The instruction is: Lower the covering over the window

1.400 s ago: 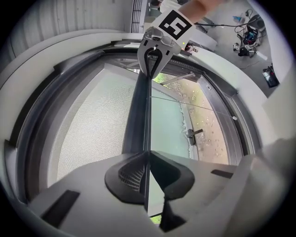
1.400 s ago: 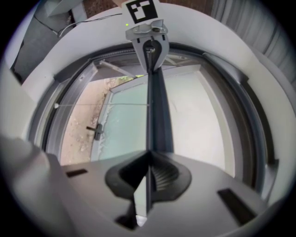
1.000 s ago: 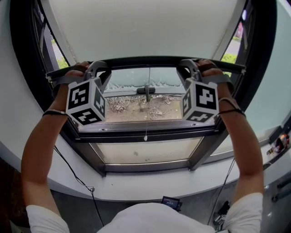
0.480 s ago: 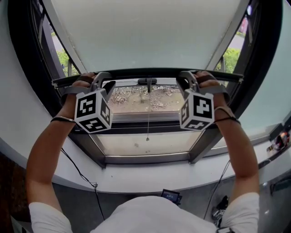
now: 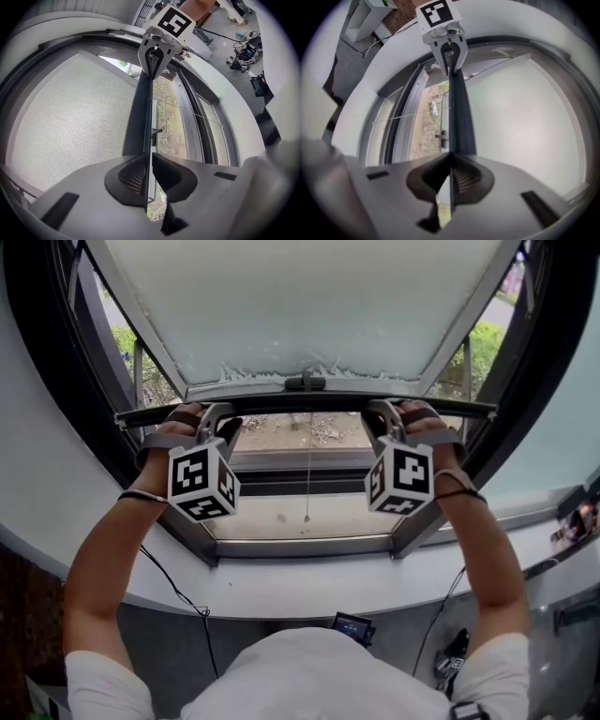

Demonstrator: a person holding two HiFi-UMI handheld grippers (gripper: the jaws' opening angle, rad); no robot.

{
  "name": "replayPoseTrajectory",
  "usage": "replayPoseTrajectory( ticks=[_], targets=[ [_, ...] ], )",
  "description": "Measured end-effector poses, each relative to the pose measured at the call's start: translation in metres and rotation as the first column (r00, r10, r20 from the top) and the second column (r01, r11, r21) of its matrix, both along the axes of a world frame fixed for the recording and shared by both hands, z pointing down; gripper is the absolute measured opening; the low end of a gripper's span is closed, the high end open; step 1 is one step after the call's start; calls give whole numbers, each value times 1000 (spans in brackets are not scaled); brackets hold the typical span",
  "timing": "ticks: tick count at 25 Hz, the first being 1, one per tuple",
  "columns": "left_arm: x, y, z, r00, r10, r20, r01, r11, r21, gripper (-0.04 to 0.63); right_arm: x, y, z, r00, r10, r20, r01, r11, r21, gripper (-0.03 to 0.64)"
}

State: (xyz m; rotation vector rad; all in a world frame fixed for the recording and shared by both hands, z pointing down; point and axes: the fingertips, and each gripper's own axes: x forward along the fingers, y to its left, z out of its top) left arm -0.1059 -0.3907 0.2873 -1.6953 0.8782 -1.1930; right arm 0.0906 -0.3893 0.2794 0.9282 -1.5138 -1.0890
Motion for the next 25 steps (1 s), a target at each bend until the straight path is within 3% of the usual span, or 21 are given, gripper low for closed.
replayPoseTrajectory(
  ticks=[6,14,25],
  targets=[
    [0,1,20,1000,-6,2,6,1000,-20,44,0,1,20,1000,10,4,-10,1000,-23,35],
    [-1,4,78,1000,-7,-2,6,993,-116,44,-1,2,79,1000,15,-9,-16,992,-128,35],
    [-1,6,124,1000,-15,-13,12,980,-198,44,-1,3,125,999,25,-23,-29,978,-206,35]
  ],
)
